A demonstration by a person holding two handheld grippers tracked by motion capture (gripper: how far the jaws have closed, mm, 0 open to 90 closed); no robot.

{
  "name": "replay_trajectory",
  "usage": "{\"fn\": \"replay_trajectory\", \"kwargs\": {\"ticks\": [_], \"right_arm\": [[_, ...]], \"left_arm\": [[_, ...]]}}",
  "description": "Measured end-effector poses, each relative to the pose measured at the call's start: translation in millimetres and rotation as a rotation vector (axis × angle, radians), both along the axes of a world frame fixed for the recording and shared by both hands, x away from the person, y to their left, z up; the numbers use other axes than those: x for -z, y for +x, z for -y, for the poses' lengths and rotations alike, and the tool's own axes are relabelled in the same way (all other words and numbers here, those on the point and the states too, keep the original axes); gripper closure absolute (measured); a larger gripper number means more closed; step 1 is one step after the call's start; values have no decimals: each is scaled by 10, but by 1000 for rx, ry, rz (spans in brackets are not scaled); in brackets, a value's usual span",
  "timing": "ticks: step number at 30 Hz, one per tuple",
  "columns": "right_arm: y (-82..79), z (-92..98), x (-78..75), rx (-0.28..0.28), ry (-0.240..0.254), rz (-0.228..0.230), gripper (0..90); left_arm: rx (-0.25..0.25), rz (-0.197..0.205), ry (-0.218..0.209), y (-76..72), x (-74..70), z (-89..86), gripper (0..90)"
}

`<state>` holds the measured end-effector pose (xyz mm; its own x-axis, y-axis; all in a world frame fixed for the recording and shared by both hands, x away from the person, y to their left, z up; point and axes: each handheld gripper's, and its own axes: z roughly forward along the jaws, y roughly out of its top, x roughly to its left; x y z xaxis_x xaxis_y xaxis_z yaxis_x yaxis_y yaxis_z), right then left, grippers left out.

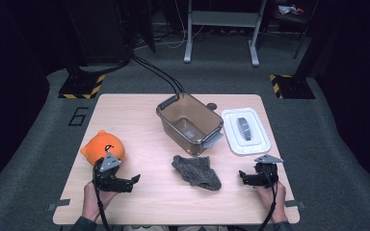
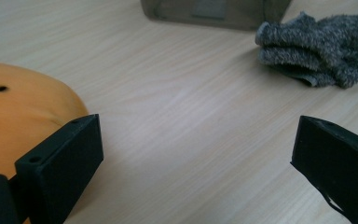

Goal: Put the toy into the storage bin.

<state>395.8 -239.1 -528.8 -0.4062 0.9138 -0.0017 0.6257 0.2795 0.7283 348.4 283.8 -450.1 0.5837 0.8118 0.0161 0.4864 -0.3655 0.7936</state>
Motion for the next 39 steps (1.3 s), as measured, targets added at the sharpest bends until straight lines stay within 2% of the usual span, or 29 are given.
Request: {"fn": "replay_trajectory", "kwargs": {"ticks": [2, 5, 8, 11, 18, 23, 27, 29, 32, 33, 34, 36, 37, 38, 39], "right_arm": [[-1, -1, 0, -1, 1, 0, 58], [-1, -1, 0, -1, 1, 0, 60], [-1, -1, -1, -3, 2, 1, 62], [-1, -1, 0, -3, 2, 1, 62], [1, -2, -1, -9, 1, 3, 67], [1, -1, -1, -9, 1, 3, 67], [1, -2, -1, -9, 1, 3, 67], [1, -2, -1, -8, 2, 3, 67], [1, -2, -1, -8, 1, 3, 67], [1, -2, -1, -8, 1, 3, 67], [1, -2, -1, -9, 1, 3, 67], [1, -2, -1, -8, 1, 3, 67], [1, -2, -1, -8, 1, 3, 67], [1, -2, -1, -8, 1, 3, 67], [1, -2, -1, -8, 1, 3, 67]], "left_arm": [[-12, 15, 0, 23, -76, -56, 16], [-20, 14, 6, 99, -171, -169, 13], [-48, 5, -17, 202, -220, -308, 10], [-89, -3, -21, 296, -247, -440, 2], [-157, -10, 13, 468, -263, -657, 6], [-198, -22, 18, 601, -198, -773, 0], [-217, -68, 23, 698, -116, -841, 4], [-218, -93, 5, 746, -57, -872, 10], [-220, -86, 17, 763, -8, -875, 21], [-221, -96, 5, 771, 23, -885, 22], [-220, -105, 1, 775, 44, -887, 38], [-219, -107, 20, 781, 107, -881, 72], [-226, -111, 9, 780, 129, -869, 94], [-215, -122, 25, 777, 134, -865, 118], [-221, -114, 25, 779, 149, -851, 138]]}}
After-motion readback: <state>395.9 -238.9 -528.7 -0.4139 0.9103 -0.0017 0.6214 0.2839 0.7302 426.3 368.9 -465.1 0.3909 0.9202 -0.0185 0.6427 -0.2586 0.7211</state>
